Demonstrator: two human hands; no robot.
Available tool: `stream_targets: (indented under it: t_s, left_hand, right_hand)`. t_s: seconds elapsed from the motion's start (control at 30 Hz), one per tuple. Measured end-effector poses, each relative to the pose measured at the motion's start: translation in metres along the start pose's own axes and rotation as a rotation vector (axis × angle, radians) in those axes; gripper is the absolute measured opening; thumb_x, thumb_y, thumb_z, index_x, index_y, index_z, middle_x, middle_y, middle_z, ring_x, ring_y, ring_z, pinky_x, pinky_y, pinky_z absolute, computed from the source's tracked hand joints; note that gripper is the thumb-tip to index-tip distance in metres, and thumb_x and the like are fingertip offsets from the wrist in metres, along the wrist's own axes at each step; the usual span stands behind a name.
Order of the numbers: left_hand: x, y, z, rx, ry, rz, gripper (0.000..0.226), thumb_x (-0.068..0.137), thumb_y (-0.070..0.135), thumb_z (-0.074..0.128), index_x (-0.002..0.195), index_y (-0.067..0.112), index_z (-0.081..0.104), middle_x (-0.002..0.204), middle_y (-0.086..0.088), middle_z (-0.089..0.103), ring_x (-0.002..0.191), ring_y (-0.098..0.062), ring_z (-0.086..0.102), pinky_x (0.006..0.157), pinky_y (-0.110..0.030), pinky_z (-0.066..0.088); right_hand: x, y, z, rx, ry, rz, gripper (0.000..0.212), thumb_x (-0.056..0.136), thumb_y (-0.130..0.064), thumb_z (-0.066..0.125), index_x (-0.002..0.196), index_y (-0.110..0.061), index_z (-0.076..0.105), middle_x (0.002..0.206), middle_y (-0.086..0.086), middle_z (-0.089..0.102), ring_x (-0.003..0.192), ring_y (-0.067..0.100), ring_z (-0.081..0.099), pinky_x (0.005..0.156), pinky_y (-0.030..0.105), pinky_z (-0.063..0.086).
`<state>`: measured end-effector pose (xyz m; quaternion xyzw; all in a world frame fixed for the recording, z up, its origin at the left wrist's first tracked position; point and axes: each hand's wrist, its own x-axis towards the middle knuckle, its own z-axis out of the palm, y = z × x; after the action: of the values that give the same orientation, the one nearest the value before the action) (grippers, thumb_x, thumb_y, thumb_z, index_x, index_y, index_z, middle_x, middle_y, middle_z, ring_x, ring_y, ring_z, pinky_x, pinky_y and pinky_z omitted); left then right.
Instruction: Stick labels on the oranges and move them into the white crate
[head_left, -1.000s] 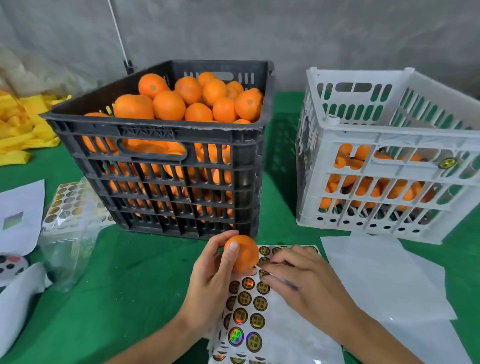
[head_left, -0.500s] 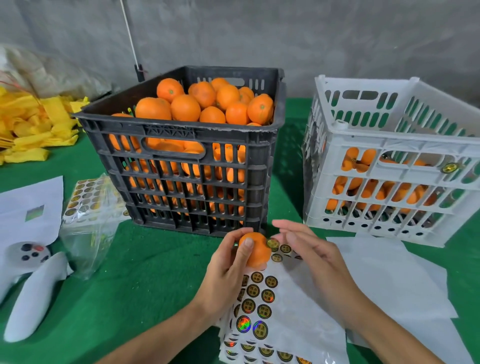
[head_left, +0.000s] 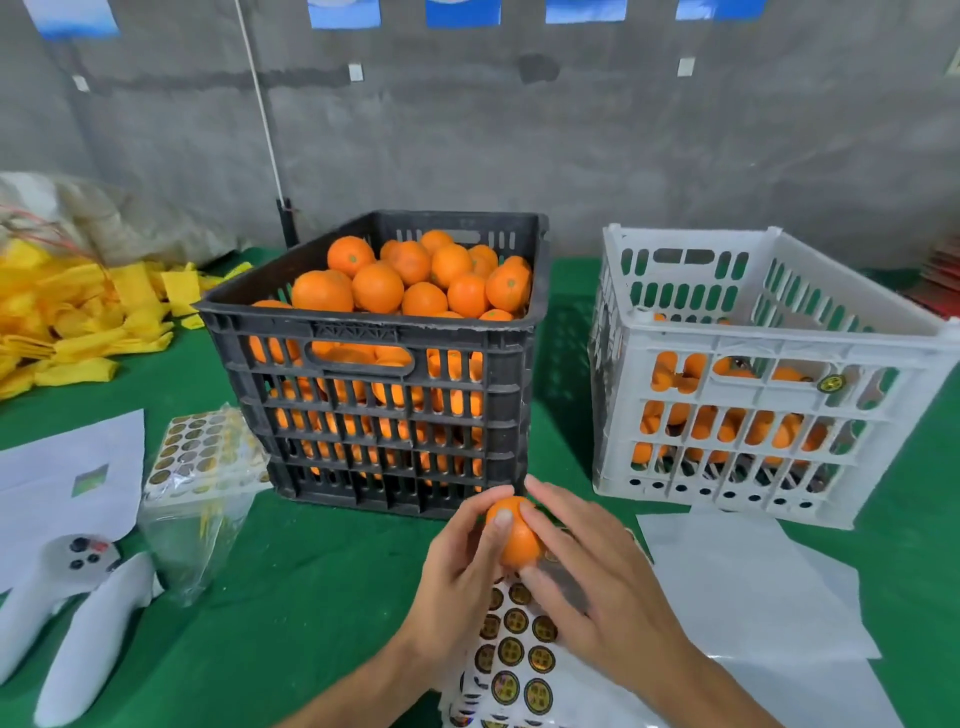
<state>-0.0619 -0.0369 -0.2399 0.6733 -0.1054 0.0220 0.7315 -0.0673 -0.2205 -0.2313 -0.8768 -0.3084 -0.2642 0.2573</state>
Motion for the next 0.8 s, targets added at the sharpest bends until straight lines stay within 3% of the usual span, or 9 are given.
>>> stream_targets:
  t_s: [0.13, 0.27, 0.37, 0.43, 0.53, 0.6, 0.67, 0.73, 0.8]
  left_hand:
    - [0.014, 0.031, 0.014, -0.054, 0.031, 0.041, 0.037, 0.104, 0.028, 0.055, 0.138, 0.017, 0.064, 0.132, -0.005, 0.07, 0.121, -0.032, 0.068, 0.098, -0.046, 0.059]
    - [0.03, 0.08, 0.037, 0.0, -0.123, 0.076, 0.046, 0.105, 0.046, 0.053, 0.149, 0.033, 0.054, 0.142, 0.01, 0.063, 0.13, -0.011, 0.062, 0.102, -0.028, 0.054]
    - [0.057, 0.124, 0.051, 0.147, -0.223, 0.174, 0.058, 0.101, 0.051, 0.05, 0.156, 0.036, 0.043, 0.147, 0.021, 0.057, 0.138, 0.004, 0.049, 0.118, -0.026, 0.041]
    - [0.078, 0.152, 0.056, 0.196, -0.292, 0.273, 0.051, 0.104, 0.04, 0.053, 0.154, 0.029, 0.047, 0.139, 0.027, 0.062, 0.136, 0.007, 0.051, 0.115, -0.019, 0.041]
    - [0.113, 0.181, 0.045, 0.366, -0.184, 0.489, 0.028, 0.105, 0.028, 0.058, 0.131, 0.027, 0.065, 0.125, 0.016, 0.07, 0.122, 0.002, 0.062, 0.103, -0.016, 0.05]
    - [0.142, 0.188, 0.028, 0.604, -0.052, 0.609, 0.019, 0.106, 0.027, 0.057, 0.119, 0.023, 0.07, 0.118, 0.01, 0.07, 0.115, -0.004, 0.065, 0.101, -0.022, 0.052]
    - [0.172, 0.191, 0.011, 0.777, 0.012, 0.493, 0.021, 0.106, 0.028, 0.058, 0.12, 0.019, 0.07, 0.121, 0.004, 0.071, 0.117, -0.012, 0.065, 0.103, -0.032, 0.051]
    - [0.202, 0.191, 0.0, 0.933, -0.04, 0.222, 0.035, 0.105, 0.032, 0.059, 0.137, 0.018, 0.061, 0.14, -0.004, 0.062, 0.131, -0.022, 0.058, 0.109, -0.034, 0.046]
    - [0.226, 0.191, -0.005, 1.13, -0.155, 0.014, 0.048, 0.106, 0.031, 0.055, 0.153, 0.023, 0.046, 0.158, -0.007, 0.046, 0.142, -0.027, 0.047, 0.114, -0.036, 0.04]
  right_hand:
    - [0.013, -0.013, -0.005, -0.011, 0.107, 0.03, 0.075, 0.1, -0.052, 0.058, 0.16, -0.016, 0.031, 0.167, -0.008, 0.027, 0.151, 0.01, 0.031, 0.119, 0.027, 0.033]
    - [0.039, -0.005, -0.04, -0.243, 0.303, -0.029, 0.07, 0.104, -0.048, 0.053, 0.158, -0.008, 0.031, 0.164, 0.005, 0.034, 0.149, 0.017, 0.038, 0.122, 0.022, 0.027]
    - [0.071, 0.013, -0.079, -0.402, 0.442, -0.067, 0.067, 0.104, -0.041, 0.057, 0.151, 0.003, 0.039, 0.157, 0.019, 0.042, 0.139, 0.028, 0.051, 0.114, 0.032, 0.041]
    - [0.094, 0.029, -0.107, -0.476, 0.479, 0.019, 0.069, 0.1, -0.035, 0.064, 0.15, 0.006, 0.04, 0.158, 0.023, 0.039, 0.132, 0.035, 0.056, 0.103, 0.041, 0.05]
    - [0.124, 0.053, -0.139, -0.533, 0.432, 0.218, 0.067, 0.1, -0.033, 0.059, 0.155, -0.002, 0.037, 0.165, 0.019, 0.028, 0.135, 0.04, 0.052, 0.1, 0.05, 0.053]
    - [0.136, 0.072, -0.145, -0.629, 0.333, 0.278, 0.059, 0.103, -0.036, 0.051, 0.154, -0.007, 0.041, 0.167, 0.017, 0.023, 0.148, 0.038, 0.036, 0.114, 0.053, 0.043]
    - [0.143, 0.086, -0.139, -0.725, 0.183, 0.321, 0.053, 0.108, -0.043, 0.039, 0.151, -0.012, 0.044, 0.166, 0.016, 0.026, 0.154, 0.031, 0.025, 0.125, 0.049, 0.025]
    - [0.145, 0.091, -0.127, -0.709, 0.16, 0.352, 0.054, 0.111, -0.042, 0.025, 0.132, -0.013, 0.066, 0.145, 0.016, 0.058, 0.136, 0.025, 0.054, 0.121, 0.042, 0.031]
    - [0.146, 0.09, -0.114, -0.72, 0.299, 0.339, 0.069, 0.11, -0.04, 0.017, 0.082, -0.019, 0.076, 0.082, 0.006, 0.076, 0.073, 0.02, 0.066, 0.093, 0.038, 0.05]
